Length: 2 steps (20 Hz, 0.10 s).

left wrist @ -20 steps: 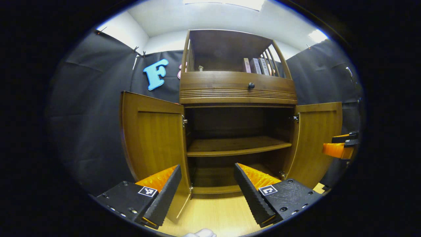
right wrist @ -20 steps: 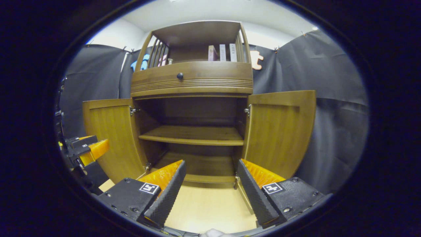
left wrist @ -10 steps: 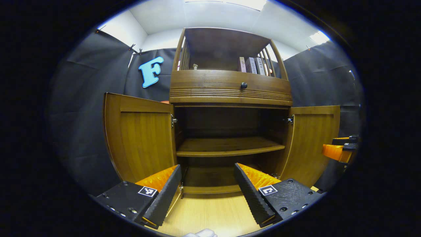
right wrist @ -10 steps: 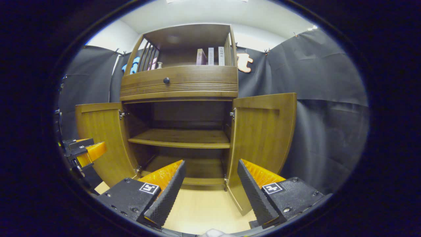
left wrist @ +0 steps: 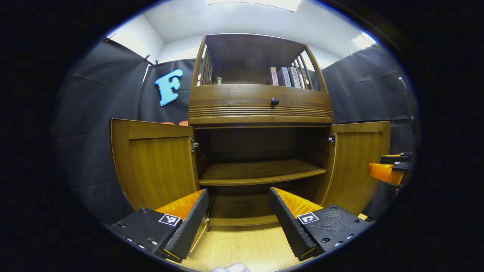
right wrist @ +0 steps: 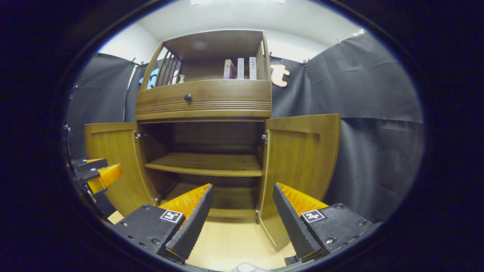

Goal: Open the right door of the double-door shoe cabinet with the right hand, and open the left door with the left hand.

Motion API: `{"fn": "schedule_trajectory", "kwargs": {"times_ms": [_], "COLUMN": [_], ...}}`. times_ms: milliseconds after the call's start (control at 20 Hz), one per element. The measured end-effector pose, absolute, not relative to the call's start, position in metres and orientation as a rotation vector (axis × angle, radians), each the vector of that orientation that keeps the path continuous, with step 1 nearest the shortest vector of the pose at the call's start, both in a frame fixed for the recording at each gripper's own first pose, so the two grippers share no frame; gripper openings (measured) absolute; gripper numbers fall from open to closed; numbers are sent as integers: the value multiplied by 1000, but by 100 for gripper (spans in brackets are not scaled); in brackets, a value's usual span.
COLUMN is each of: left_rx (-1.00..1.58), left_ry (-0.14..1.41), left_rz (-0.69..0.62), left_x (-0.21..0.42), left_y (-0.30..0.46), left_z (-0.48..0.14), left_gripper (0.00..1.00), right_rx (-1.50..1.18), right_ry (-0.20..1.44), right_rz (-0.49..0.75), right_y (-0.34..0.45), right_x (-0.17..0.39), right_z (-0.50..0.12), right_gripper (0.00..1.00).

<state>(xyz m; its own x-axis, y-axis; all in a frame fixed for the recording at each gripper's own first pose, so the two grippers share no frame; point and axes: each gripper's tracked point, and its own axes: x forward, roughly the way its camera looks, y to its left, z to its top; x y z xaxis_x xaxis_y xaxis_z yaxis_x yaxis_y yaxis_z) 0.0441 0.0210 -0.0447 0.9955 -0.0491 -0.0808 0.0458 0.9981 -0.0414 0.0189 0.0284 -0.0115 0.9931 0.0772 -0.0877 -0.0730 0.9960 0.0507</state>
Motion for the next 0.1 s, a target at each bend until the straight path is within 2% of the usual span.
{"fn": "schedule_trajectory", "kwargs": {"times_ms": [100], "left_rx": [-26], "left_ry": [77], "left_rz": [-39], "left_x": [47], "left_y": [24], "left_z": [-42], "left_gripper": [100], "right_rx": [47], "right_ry": [87], "right_rz": [77], "right_y": [29], "right_x": [21], "right_z": [-11], "right_gripper": [99]}}
